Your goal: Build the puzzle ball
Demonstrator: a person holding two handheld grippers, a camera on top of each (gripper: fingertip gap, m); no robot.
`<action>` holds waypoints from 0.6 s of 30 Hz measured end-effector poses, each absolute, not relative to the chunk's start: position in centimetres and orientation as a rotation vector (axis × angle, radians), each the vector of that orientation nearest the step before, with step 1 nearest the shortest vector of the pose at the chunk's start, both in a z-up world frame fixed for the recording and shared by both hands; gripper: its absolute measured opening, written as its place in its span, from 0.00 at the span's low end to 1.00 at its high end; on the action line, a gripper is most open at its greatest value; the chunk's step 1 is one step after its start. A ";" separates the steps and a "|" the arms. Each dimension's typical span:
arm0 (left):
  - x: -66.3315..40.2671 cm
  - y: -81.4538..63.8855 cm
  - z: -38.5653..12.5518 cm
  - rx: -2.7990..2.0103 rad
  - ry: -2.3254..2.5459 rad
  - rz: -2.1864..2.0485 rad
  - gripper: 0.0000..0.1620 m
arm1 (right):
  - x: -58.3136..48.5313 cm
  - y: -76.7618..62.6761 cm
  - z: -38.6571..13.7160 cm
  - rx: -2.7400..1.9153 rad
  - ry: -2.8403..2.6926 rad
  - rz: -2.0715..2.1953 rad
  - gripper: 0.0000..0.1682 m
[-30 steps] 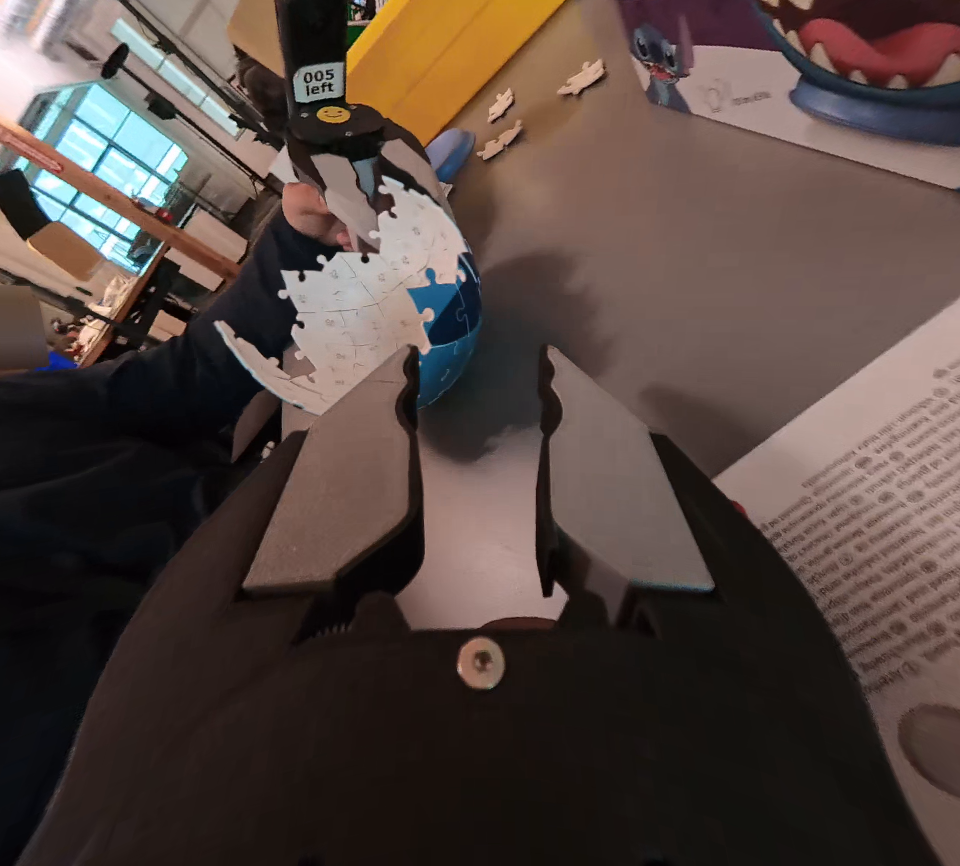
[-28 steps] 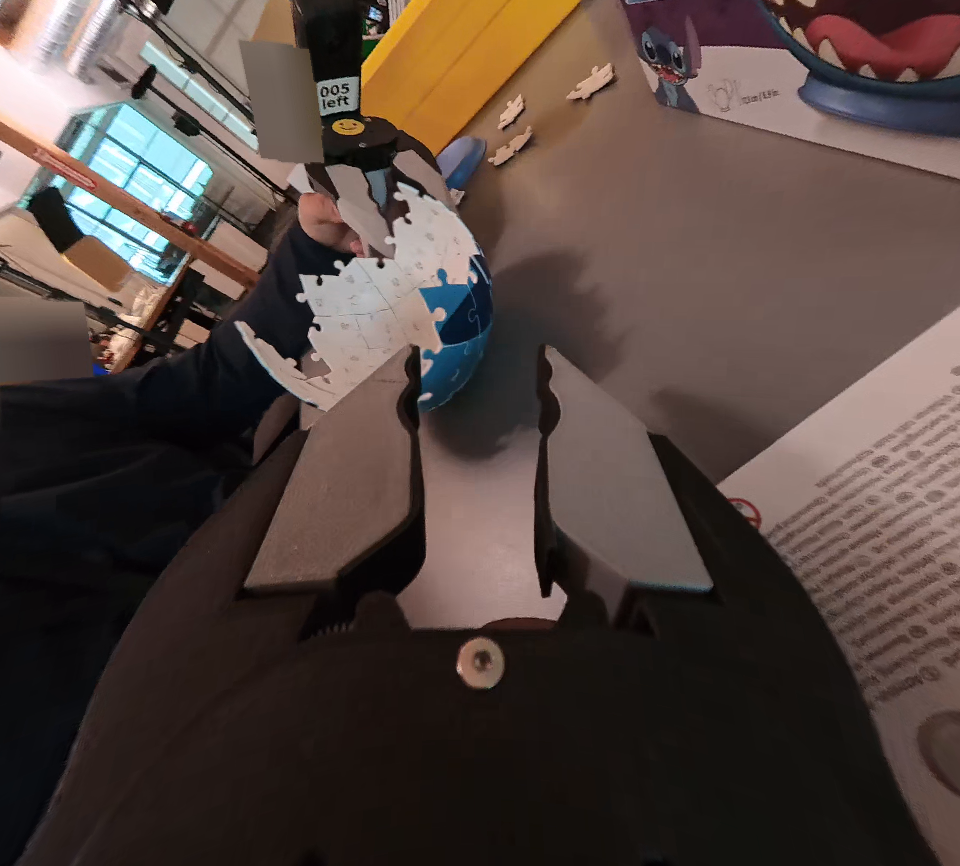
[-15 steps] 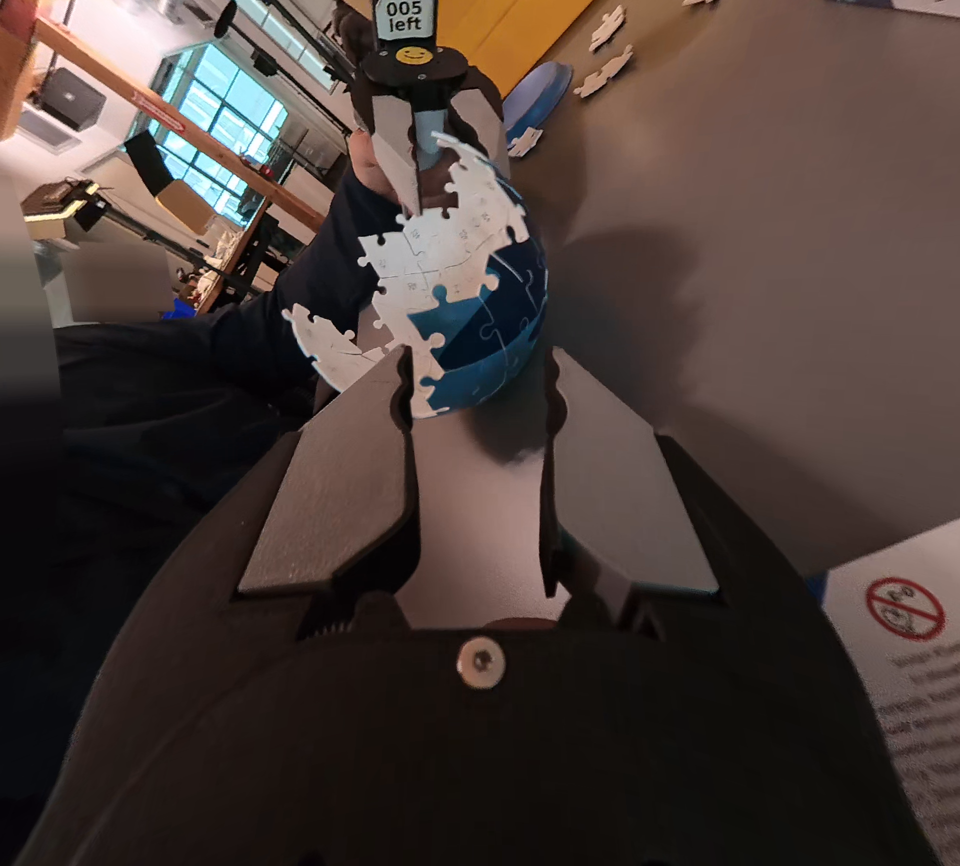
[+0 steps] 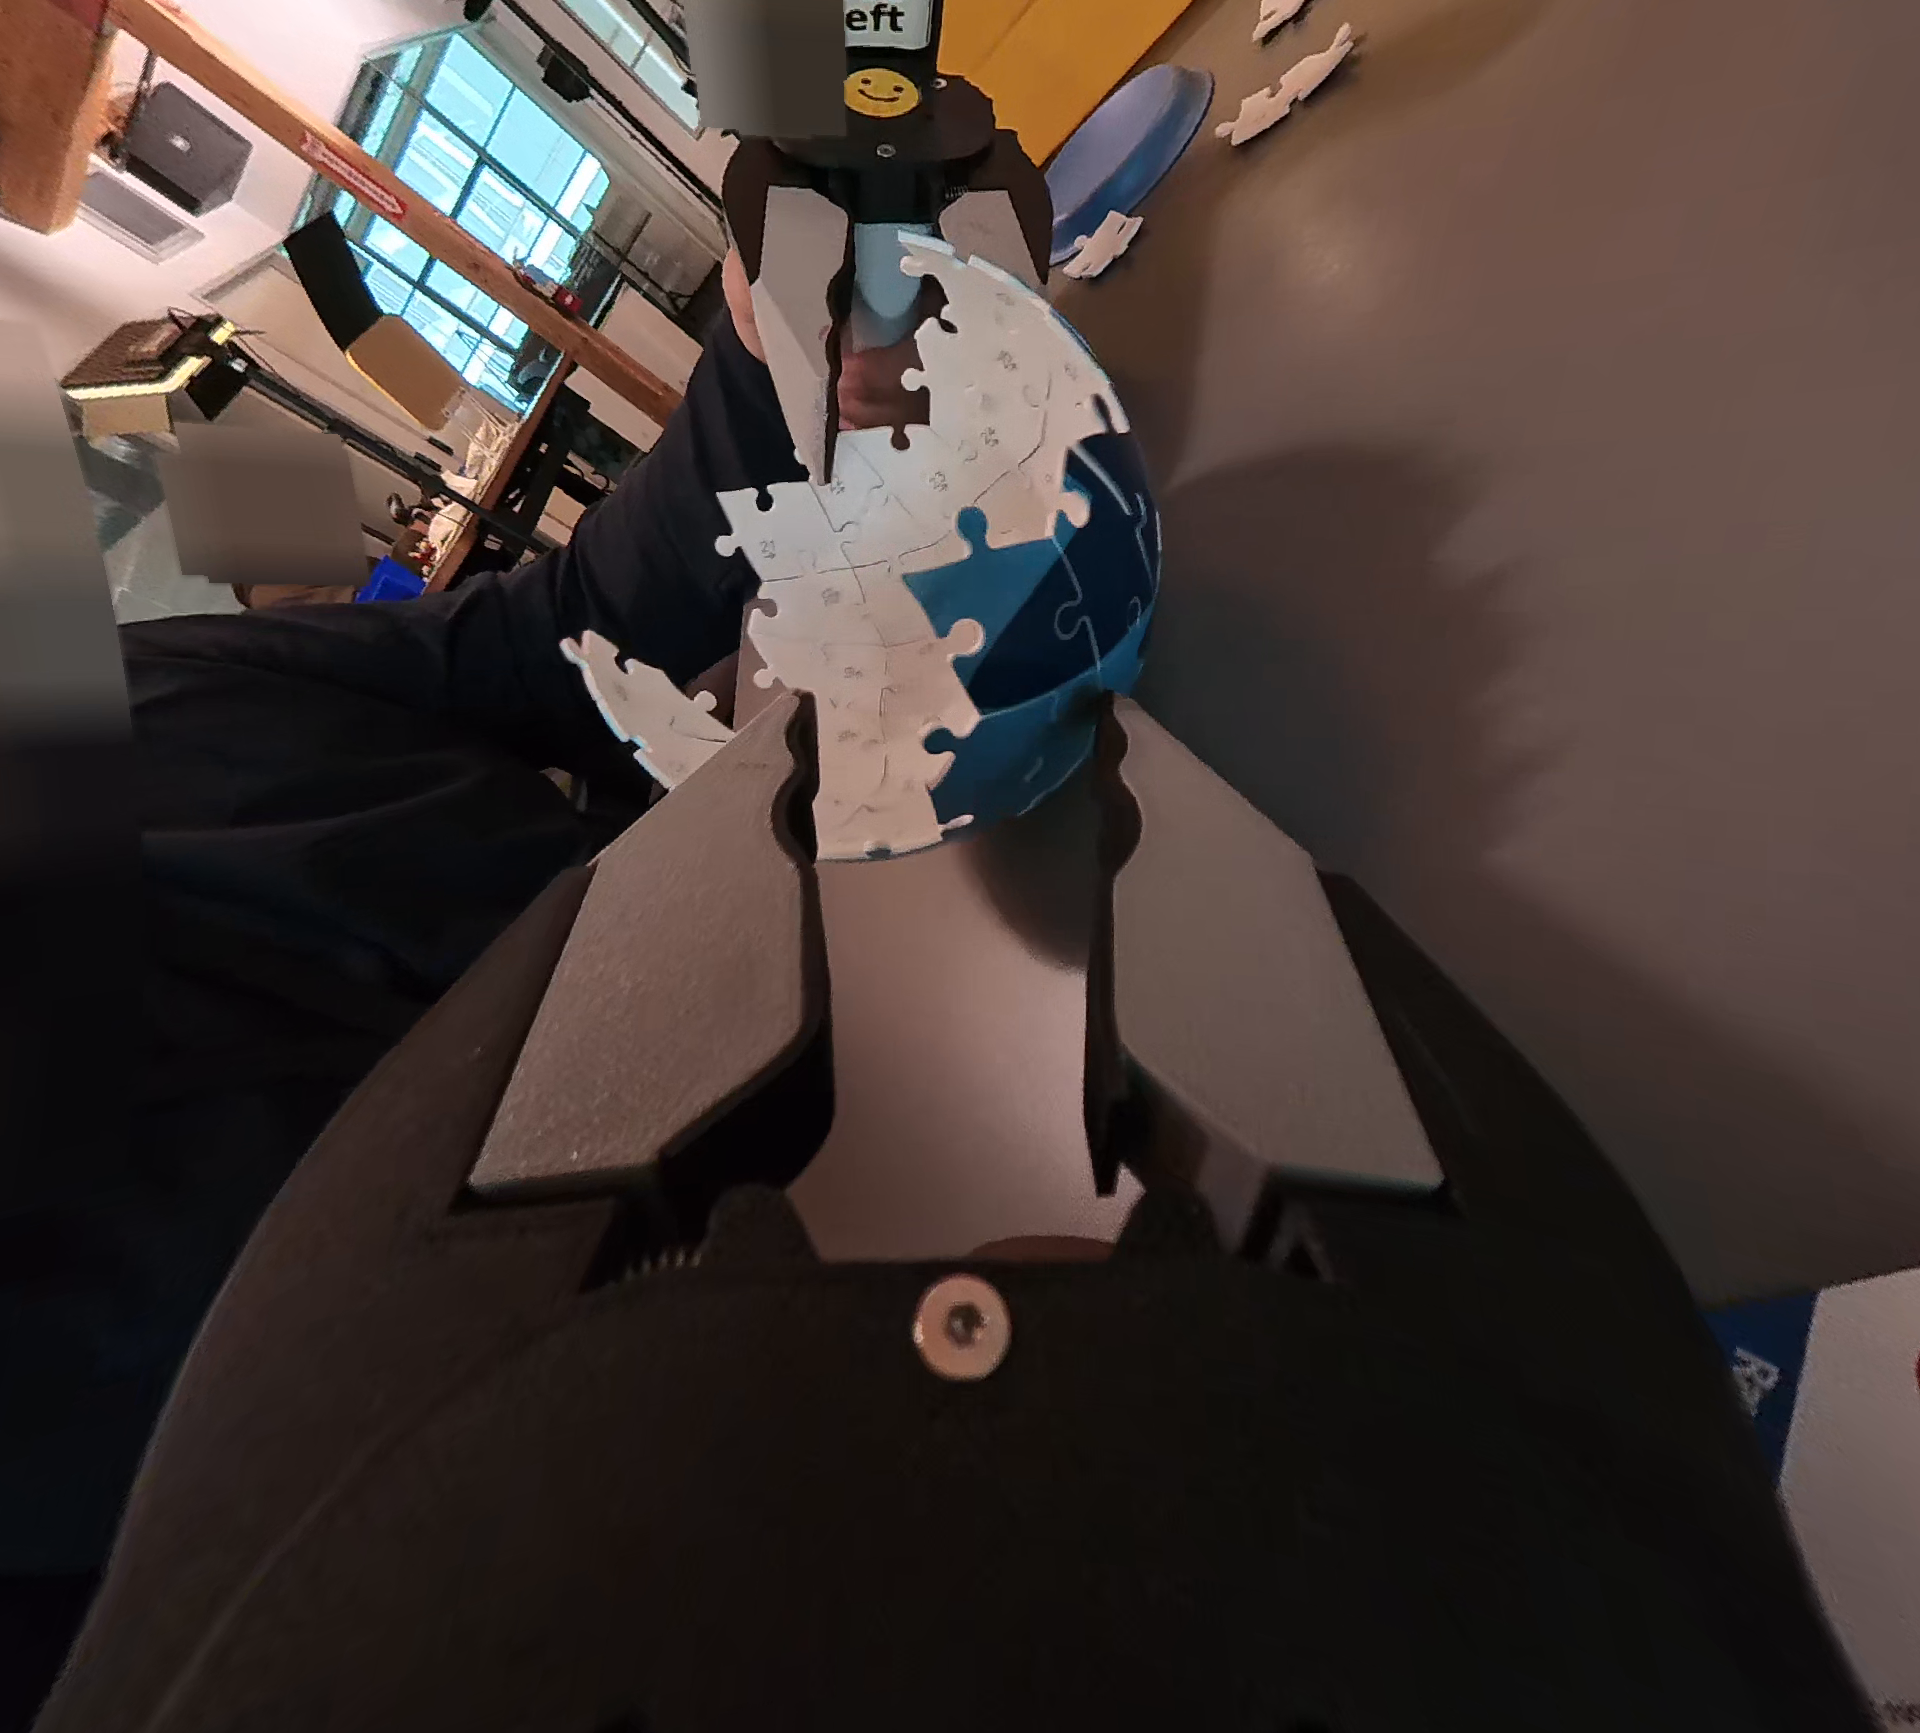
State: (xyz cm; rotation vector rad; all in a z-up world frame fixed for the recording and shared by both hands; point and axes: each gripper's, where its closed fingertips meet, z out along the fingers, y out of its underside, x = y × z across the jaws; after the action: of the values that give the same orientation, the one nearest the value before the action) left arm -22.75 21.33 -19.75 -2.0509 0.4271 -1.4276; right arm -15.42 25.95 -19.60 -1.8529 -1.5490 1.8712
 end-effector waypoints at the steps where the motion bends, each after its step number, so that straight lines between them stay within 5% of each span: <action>1: -22.8 21.4 -19.7 -2.050 0.420 -1.433 0.29 | -15.5 26.0 -19.7 -1.860 -1.545 1.863 0.30; 8: -22.9 22.2 -18.4 -1.973 0.328 -1.528 0.27 | -17.0 27.6 -20.0 -1.851 -1.528 1.717 0.35; 11: -23.0 22.4 -18.0 -1.954 0.349 -1.540 0.20 | -18.0 28.1 -20.3 -1.850 -1.531 1.676 0.34; 18: -23.6 23.7 -18.0 -1.967 0.342 -1.494 0.23 | -19.6 28.6 -20.9 -1.778 -1.618 1.430 0.23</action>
State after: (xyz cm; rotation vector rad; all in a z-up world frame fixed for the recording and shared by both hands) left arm -23.56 23.70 -18.03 -1.9668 0.3422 -1.4940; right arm -19.59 28.63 -20.93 -1.7785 -1.6179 1.4301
